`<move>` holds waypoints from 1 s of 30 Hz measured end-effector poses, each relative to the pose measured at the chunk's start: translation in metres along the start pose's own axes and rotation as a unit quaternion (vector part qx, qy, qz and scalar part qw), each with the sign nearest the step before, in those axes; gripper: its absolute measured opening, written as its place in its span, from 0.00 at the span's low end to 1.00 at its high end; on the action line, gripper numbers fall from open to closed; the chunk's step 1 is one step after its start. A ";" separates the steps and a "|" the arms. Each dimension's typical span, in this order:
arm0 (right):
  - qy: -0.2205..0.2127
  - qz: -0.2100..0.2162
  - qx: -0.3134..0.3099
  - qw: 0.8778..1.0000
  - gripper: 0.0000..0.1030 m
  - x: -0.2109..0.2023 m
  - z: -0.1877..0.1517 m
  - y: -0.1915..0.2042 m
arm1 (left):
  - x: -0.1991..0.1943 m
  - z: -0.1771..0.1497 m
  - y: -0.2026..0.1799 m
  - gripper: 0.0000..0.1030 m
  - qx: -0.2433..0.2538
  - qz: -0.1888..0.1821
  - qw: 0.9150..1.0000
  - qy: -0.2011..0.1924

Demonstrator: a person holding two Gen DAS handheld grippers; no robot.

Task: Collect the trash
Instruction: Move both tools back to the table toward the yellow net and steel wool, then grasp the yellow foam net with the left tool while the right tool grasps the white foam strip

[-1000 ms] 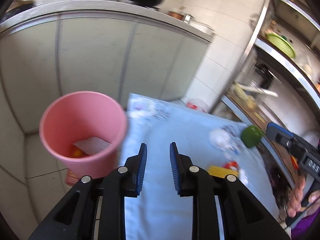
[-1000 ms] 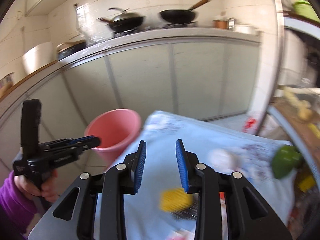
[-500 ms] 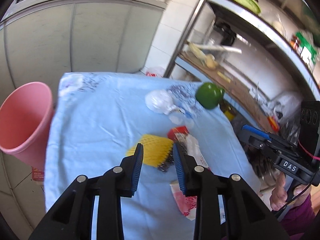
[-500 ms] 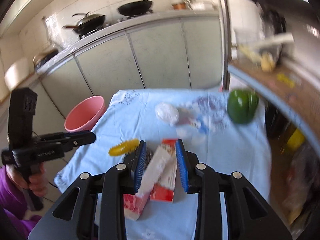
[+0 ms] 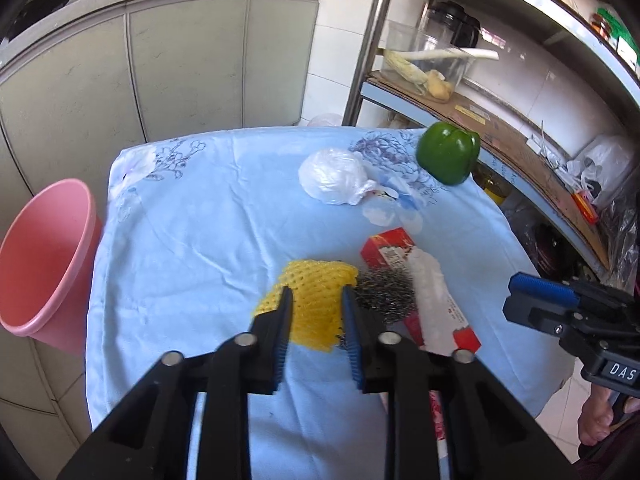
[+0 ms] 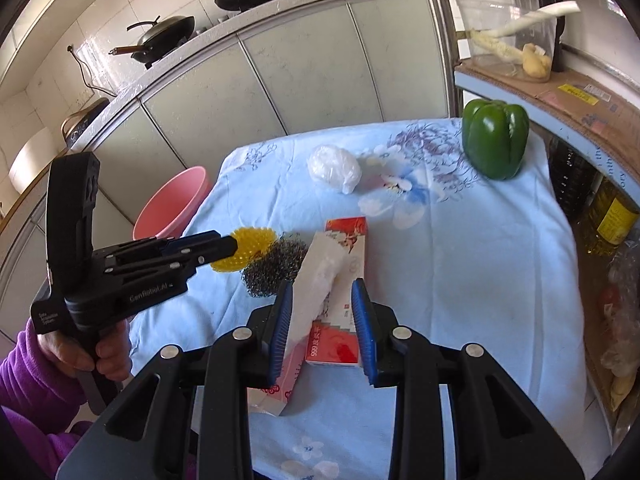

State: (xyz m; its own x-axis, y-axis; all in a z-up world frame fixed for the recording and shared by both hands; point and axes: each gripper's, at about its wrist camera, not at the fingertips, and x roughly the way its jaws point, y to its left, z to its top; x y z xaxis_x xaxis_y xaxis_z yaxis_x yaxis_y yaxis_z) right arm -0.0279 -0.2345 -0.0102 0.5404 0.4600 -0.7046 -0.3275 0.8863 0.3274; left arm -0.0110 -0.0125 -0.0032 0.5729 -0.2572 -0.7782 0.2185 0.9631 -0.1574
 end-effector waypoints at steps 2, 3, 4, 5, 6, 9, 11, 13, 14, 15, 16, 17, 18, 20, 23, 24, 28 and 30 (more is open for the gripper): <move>0.004 0.003 0.000 1.000 0.30 0.004 0.000 0.003 | -0.001 0.000 0.008 0.04 -0.011 0.004 1.000 -0.001; 0.006 0.003 -0.002 1.000 0.30 0.006 0.000 0.003 | -0.003 -0.001 0.015 0.04 -0.021 0.003 1.000 -0.005; 0.008 0.002 -0.004 1.000 0.30 0.008 -0.001 0.005 | -0.007 -0.001 0.020 0.04 -0.027 0.005 1.000 -0.011; 0.009 0.001 -0.005 1.000 0.30 0.009 -0.001 0.007 | -0.011 -0.002 0.024 0.04 -0.030 0.008 0.999 -0.017; 0.011 0.001 -0.006 1.000 0.30 0.011 -0.001 0.008 | -0.016 -0.002 0.029 0.04 -0.036 0.008 0.999 -0.024; 0.021 -0.002 -0.002 1.000 0.30 0.020 -0.001 0.012 | -0.034 -0.005 0.044 0.04 -0.054 0.006 0.998 -0.043; 0.027 -0.006 -0.002 1.000 0.30 0.026 -0.002 0.014 | -0.045 -0.007 0.052 0.04 -0.063 0.005 0.996 -0.056; 0.032 -0.013 -0.001 0.999 0.30 0.033 -0.001 0.017 | -0.054 -0.008 0.058 0.04 -0.069 0.004 0.996 -0.064; 0.034 -0.018 -0.002 0.999 0.30 0.036 -0.001 0.017 | -0.057 -0.009 0.059 0.04 -0.071 0.003 0.995 -0.067; 0.036 -0.029 -0.004 0.999 0.30 0.040 -0.001 0.018 | -0.060 -0.010 0.061 0.04 -0.073 0.000 0.995 -0.069; 0.041 -0.034 -0.005 0.999 0.30 0.043 -0.001 0.018 | -0.062 -0.011 0.062 0.04 -0.074 -0.001 0.995 -0.070; 0.045 -0.036 -0.004 0.998 0.30 0.046 -0.002 0.018 | -0.064 -0.012 0.063 0.04 -0.076 -0.003 0.995 -0.071; 0.052 -0.037 -0.002 0.998 0.30 0.050 -0.004 0.018 | -0.065 -0.013 0.064 0.04 -0.077 -0.005 0.994 -0.072; 0.053 -0.039 -0.001 0.998 0.30 0.053 -0.004 0.019 | -0.067 -0.014 0.064 0.04 -0.078 -0.008 0.994 -0.073; 0.049 -0.042 -0.002 0.998 0.30 0.056 -0.003 0.021 | -0.067 -0.015 0.064 0.04 -0.078 -0.010 0.994 -0.074; 0.049 -0.044 -0.002 0.998 0.30 0.057 -0.002 0.021 | -0.067 -0.015 0.063 0.04 -0.078 -0.011 0.994 -0.074; 0.046 -0.045 0.000 0.998 0.30 0.063 -0.001 0.021 | -0.068 -0.017 0.061 0.04 -0.078 -0.012 0.994 -0.076; 0.040 -0.052 -0.010 0.998 0.30 0.062 -0.002 0.022 | -0.068 -0.017 0.061 0.04 -0.077 -0.013 0.994 -0.075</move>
State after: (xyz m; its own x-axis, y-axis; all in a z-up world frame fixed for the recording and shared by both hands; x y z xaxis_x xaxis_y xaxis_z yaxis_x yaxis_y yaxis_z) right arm -0.0033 -0.1862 -0.0479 0.5088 0.3592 -0.7823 -0.2881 0.9274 0.2385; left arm -0.0502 0.0656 0.0300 0.6832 -0.2799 -0.6745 0.1173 0.9537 -0.2769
